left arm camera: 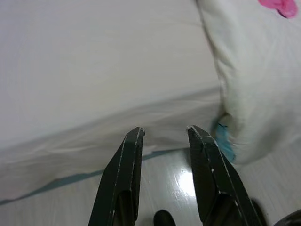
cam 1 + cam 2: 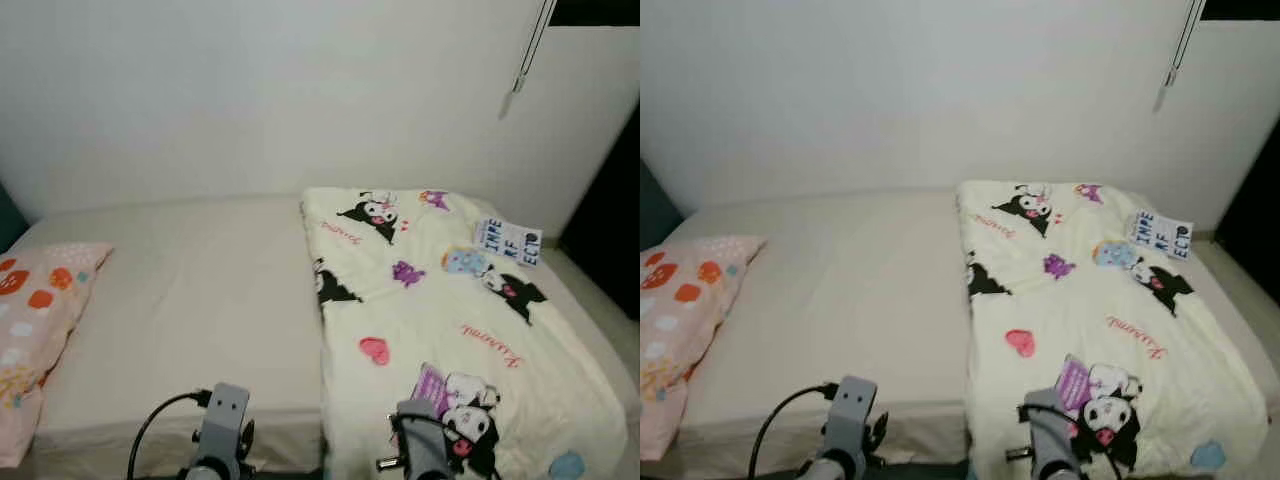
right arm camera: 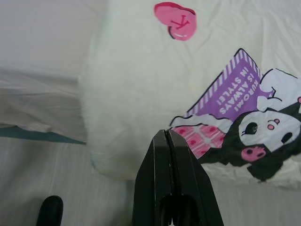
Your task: Clean up the room
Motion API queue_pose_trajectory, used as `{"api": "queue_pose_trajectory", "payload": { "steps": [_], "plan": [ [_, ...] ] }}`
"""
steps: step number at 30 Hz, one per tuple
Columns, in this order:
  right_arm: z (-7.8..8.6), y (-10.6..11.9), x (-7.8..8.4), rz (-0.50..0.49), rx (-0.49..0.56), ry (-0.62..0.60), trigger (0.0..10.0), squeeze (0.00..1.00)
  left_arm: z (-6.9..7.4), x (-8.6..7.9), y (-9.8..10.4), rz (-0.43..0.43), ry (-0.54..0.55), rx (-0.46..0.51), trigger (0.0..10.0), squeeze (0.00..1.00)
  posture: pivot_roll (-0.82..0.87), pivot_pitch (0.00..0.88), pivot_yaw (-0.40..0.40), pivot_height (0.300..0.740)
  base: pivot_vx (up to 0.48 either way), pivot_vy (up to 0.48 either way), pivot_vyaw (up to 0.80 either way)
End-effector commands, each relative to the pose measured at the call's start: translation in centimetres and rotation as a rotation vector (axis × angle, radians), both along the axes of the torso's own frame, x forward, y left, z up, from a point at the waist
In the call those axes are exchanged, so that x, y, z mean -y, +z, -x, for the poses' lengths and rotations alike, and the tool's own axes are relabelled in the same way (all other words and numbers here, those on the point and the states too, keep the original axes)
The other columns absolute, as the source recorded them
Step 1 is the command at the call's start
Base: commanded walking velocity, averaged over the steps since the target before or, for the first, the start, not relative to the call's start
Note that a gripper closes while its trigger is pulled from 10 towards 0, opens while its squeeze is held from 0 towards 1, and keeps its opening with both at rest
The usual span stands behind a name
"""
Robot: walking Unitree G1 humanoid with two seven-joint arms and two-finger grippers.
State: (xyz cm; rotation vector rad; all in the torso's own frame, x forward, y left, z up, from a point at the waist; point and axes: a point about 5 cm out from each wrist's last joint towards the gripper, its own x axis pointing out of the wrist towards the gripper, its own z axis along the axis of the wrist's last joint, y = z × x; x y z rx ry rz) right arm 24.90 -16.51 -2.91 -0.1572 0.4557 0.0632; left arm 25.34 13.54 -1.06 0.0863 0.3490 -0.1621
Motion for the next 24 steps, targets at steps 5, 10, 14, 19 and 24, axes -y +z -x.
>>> {"api": "queue_pose_trajectory", "payload": {
  "steps": [5, 10, 14, 19, 24],
  "plan": [
    [0.71, -0.56, 0.15, 0.0, -0.026, -0.016, 10.0, 0.0, 0.56, -0.27, -0.62, -0.009, -0.001, -0.036, 10.0, 0.0, -0.05, 0.118, 0.04, 0.74, 0.0, -0.399, 0.0],
    [0.69, -0.55, 0.14, -0.001, -0.025, -0.019, 10.0, 0.0, 0.47, -0.44, -0.57, -0.013, -0.004, -0.035, 10.0, 0.0, -0.04, 0.118, 0.045, 0.74, 0.0, -0.399, 0.0],
    [0.67, -0.54, 0.16, -0.003, -0.025, -0.024, 10.0, 0.0, 0.46, -0.47, -0.55, -0.015, -0.006, -0.036, 10.0, 0.0, -0.04, 0.117, 0.044, 0.74, 0.0, -0.398, 0.0],
    [0.64, -0.52, 0.1, -0.003, -0.025, -0.021, 10.0, 0.0, 0.44, -0.46, -0.51, -0.013, -0.002, -0.034, 10.0, 0.0, -0.04, 0.119, 0.039, 0.74, 0.0, -0.397, 0.0],
    [0.65, -0.53, 0.09, -0.003, -0.025, -0.019, 10.0, 0.0, 0.54, -0.36, -0.55, -0.011, -0.001, -0.035, 10.0, 0.0, -0.04, 0.121, 0.038, 0.74, 0.0, -0.398, 0.0]
  ]
}}
